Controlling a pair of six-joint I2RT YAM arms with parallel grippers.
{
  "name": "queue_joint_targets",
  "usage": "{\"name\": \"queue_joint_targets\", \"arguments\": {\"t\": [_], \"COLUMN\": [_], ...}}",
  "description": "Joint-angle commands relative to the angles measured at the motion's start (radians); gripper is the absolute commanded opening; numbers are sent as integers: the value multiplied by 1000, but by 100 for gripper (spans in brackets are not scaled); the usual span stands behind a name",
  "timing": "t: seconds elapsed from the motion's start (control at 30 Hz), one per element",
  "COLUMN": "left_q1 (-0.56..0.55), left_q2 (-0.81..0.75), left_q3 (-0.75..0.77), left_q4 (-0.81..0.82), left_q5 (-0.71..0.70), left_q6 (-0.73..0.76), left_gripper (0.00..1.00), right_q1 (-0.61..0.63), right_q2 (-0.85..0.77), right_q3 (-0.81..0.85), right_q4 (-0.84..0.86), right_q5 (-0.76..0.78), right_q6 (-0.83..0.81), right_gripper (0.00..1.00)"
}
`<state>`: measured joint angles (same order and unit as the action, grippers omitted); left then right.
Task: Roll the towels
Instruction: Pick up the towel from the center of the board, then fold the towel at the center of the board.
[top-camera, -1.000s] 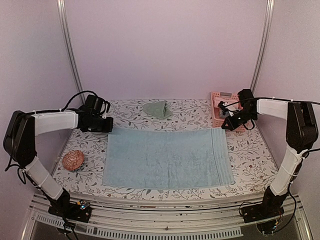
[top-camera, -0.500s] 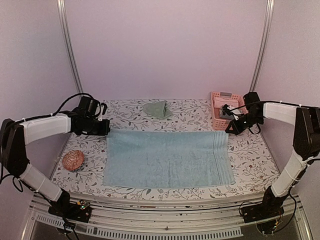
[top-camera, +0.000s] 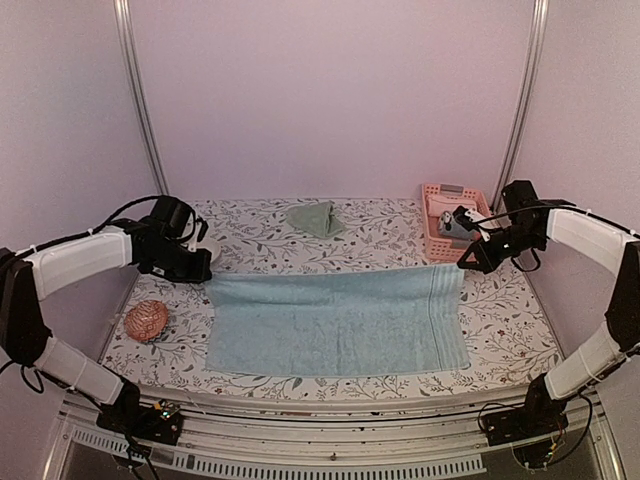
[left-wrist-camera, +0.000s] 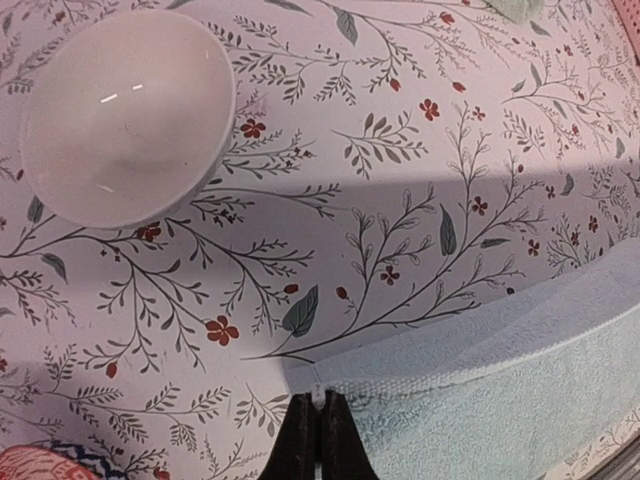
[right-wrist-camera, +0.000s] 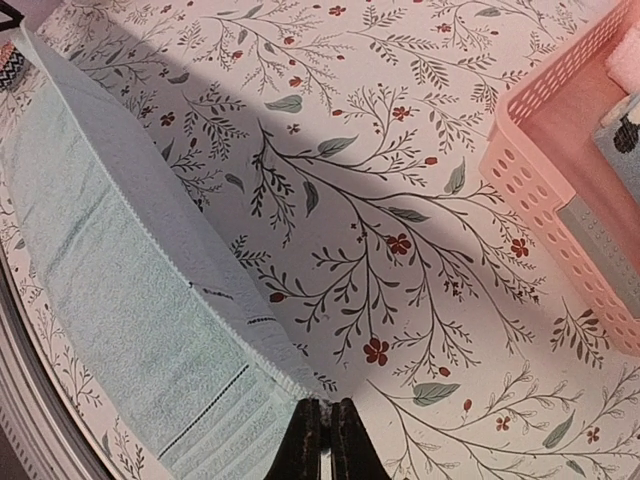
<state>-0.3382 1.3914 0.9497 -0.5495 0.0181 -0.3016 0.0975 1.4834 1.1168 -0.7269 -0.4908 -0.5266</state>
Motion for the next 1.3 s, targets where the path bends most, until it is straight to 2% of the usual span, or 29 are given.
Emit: {"name": "queue_joint_targets", "arguments": {"t": [0.0, 0.43, 1.03, 1.27], "left_q1": [7, 16, 15, 15], "left_q2": [-23, -44, -98, -78], "left_q3": [38, 77, 117, 77], "left_q4": [-125, -252, -367, -419], "left_q5": [23, -4, 82, 158], "left_q6": [-24, -4, 15, -5], "left_gripper": [0, 0, 0, 0], "right_q1": [-5, -5, -5, -6], "right_q2": [-63, -145, -171, -177], "right_q3": [-30, -82, -113, -138], "right_q4": [-82, -143, -138, -142], "right_q5": [-42, 5, 64, 74], "right_q6": [-57, -123, -133, -163], "right_gripper": [3, 3, 3, 3]}}
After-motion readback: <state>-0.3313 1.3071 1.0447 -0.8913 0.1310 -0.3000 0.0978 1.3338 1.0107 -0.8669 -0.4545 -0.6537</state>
